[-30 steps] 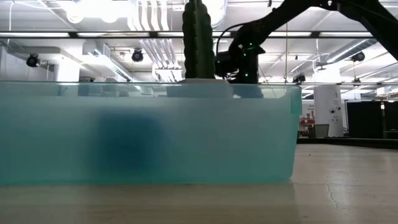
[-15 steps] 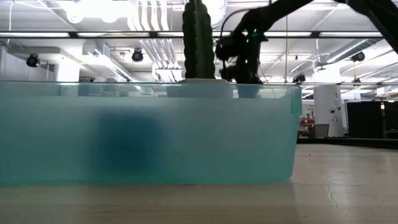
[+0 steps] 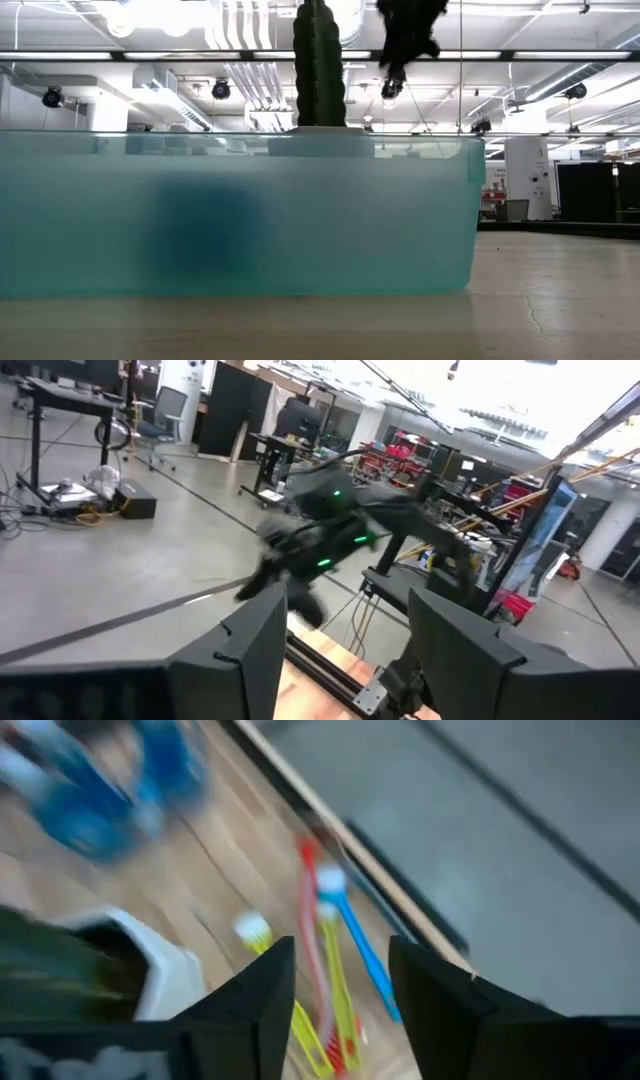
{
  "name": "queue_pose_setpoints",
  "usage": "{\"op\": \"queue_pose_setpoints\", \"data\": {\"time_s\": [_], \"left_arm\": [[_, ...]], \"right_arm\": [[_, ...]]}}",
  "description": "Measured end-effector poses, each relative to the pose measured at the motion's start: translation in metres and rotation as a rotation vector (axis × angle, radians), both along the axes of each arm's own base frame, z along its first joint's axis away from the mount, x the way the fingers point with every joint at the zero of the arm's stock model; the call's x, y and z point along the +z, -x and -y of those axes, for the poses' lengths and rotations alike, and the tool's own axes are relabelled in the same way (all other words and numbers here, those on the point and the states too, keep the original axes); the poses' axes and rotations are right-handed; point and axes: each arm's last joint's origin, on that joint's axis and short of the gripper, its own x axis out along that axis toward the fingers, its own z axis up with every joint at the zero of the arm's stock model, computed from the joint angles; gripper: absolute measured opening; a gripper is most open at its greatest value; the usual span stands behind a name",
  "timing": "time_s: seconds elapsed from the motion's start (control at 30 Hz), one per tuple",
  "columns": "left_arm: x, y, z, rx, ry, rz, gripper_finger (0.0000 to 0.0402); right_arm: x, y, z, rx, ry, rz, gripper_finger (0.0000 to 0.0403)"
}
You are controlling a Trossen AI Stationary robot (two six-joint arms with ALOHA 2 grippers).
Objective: Pick & Place Kitchen Sink Supplies
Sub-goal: Return to Home Position
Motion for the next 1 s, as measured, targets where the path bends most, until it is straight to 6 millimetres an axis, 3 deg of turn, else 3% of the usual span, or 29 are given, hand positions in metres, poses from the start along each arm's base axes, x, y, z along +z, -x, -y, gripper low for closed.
{"op": "queue_pose_setpoints", "data": {"time_s": [0.2, 0.33, 0.5, 0.67, 0.77, 0.87, 1.0], "left_arm": [[0.000, -0.001, -0.005, 0.025, -0.023, -0.015, 0.0171], [-0.001, -0.005, -0.012, 0.052, -0.030, -0.023, 0.0115], [-0.004, -0.018, -0.021, -0.077, -0.069, -0.045, 0.0018], [-0.007, -0.031, -0.033, -0.224, -0.071, -0.046, 0.0008], [0.000, -0.019, -0.036, -0.224, -0.087, -0.024, 0.0002], [0.014, 0.006, -0.040, -0.218, -0.123, 0.032, 0.0003], [0.017, 0.030, -0.042, -0.223, -0.158, 0.018, 0.0004]], "right_arm": [[0.048, 0.025, -0.040, 0.076, 0.117, 0.252, 0.0085], [0.062, 0.022, -0.061, 0.237, 0.084, 0.441, 0.0020], [0.074, 0.001, -0.093, 0.545, -0.015, 0.690, 0.0012], [0.085, -0.007, -0.119, 0.644, -0.017, 0.797, 0.0008], [0.102, 0.010, -0.126, 0.666, 0.031, 0.868, 0.0008], [0.124, 0.041, -0.133, 0.700, 0.138, 0.948, 0.0008], [0.132, 0.077, -0.138, 0.662, 0.226, 0.934, 0.0008]]}}
